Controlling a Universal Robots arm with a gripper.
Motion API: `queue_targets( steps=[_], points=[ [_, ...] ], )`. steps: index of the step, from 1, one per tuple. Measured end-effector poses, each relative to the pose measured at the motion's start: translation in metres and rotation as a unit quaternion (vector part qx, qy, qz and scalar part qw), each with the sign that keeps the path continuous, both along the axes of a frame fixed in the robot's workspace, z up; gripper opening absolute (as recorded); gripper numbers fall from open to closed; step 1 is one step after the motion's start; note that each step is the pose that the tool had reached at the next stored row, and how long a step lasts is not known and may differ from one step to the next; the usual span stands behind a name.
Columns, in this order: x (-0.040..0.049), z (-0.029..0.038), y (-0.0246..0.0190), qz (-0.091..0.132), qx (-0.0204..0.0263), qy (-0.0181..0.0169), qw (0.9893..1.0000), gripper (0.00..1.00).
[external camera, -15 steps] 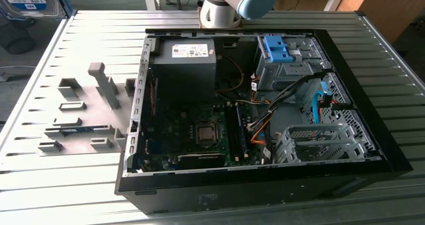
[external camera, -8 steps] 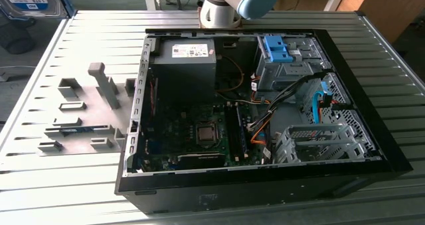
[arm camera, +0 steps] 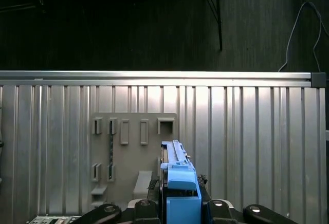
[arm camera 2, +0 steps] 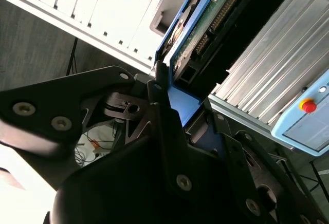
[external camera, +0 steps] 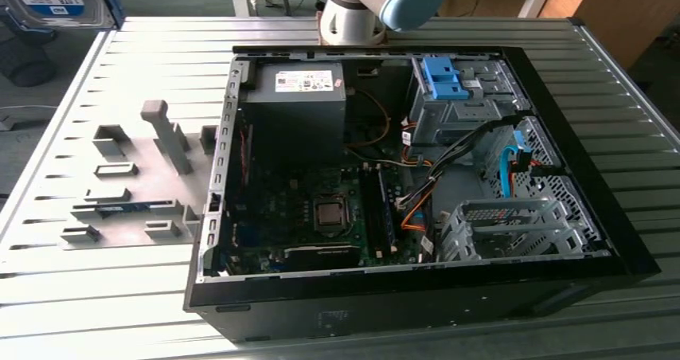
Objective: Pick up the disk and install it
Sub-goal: 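Pick up the disk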
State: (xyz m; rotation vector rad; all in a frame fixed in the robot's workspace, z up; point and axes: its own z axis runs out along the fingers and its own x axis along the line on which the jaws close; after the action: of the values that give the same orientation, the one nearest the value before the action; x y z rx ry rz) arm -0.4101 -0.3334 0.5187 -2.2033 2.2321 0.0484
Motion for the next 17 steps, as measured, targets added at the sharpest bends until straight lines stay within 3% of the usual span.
queue_targets(
  steps=[17],
  points=[
    [0.017,0.0,0.0,0.0,0.0,0.0,1.0,0.36]
  ],
)
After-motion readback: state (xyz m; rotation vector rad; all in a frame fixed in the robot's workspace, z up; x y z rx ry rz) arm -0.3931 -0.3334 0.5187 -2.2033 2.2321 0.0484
